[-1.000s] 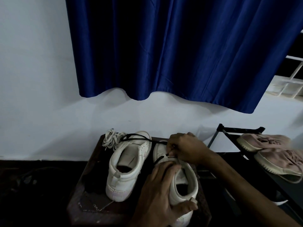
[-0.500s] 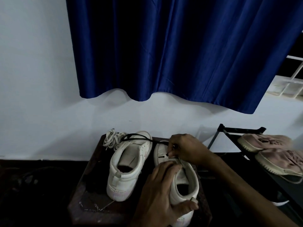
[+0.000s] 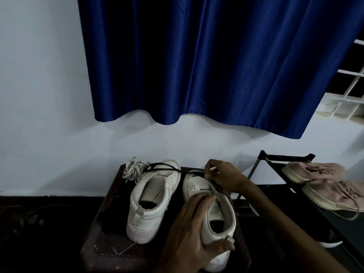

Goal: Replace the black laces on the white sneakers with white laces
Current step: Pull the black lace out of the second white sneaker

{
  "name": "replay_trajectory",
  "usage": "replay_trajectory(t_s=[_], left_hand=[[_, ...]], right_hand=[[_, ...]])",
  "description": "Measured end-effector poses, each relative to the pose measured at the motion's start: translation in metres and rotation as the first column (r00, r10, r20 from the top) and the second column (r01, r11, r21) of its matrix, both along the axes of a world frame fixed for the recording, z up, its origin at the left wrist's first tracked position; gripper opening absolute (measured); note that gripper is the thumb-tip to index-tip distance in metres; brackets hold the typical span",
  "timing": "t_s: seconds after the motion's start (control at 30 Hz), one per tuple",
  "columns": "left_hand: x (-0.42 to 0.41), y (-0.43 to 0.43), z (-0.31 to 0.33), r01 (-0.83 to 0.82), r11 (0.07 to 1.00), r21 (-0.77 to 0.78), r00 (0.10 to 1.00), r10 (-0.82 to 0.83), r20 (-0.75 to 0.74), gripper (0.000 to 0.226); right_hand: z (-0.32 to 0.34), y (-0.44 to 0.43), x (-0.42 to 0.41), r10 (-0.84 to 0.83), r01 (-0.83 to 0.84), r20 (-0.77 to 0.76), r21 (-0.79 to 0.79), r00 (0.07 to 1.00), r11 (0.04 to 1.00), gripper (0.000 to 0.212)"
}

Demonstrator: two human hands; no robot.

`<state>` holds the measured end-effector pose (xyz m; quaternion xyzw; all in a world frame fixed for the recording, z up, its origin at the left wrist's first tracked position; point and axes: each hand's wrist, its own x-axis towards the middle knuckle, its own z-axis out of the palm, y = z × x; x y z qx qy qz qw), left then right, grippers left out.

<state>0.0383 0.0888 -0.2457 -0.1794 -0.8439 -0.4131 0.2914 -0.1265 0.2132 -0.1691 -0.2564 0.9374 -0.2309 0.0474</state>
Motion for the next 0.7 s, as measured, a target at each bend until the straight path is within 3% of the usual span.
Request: replay_trajectory(t_s=[0.07, 0.2, 0.33, 0.43, 0.57, 0.67, 0.7], left_hand=[[-0.002, 0.002, -0.002, -0.005, 1.0, 0.003, 1.0, 0.005, -0.005, 0.089], [-0.009, 0.005, -0.003, 0.027, 0.998, 0.049, 0.996, -0.031, 0.082, 0.088], [-0.013, 0.007, 0.01, 0.094, 0.994, 0.056, 0.968, -0.104, 0.229, 0.092], [-0.009, 0.006, 0.033, 0.01, 0.999, -0.035, 0.979, -0.003, 0.202, 0.094], [-0.013, -0.014, 0.098, -0.27, 0.934, 0.233, 0.959, 0.282, -0.021, 0.091], [-0.035, -0.033, 0.155, -0.22, 0.889, 0.403, 0.976, 0.202, 0.087, 0.113], [-0.042, -0.039, 0.168, -0.171, 0.895, 0.413, 0.984, 0.137, 0.11, 0.105]], right_hand=[[-0.009, -0.001, 0.0, -0.044, 0.044, -0.006, 0.046, 0.999, 0.998, 0.01], [-0.005, -0.005, -0.002, -0.103, 0.137, -0.193, 0.173, 0.976, 0.975, 0.009], [0.033, -0.006, -0.001, -0.137, 0.136, -0.201, -0.021, 0.97, 0.991, 0.012], [0.083, -0.011, 0.008, -0.099, 0.048, -0.279, -0.185, 0.955, 0.982, 0.012], [0.142, -0.028, 0.034, -0.001, -0.116, -0.303, -0.369, 0.953, 0.922, 0.008], [0.172, -0.049, 0.061, 0.154, -0.284, -0.29, -0.483, 0.944, 0.829, 0.007], [0.178, -0.058, 0.071, 0.207, -0.332, -0.284, -0.526, 0.936, 0.783, 0.008]])
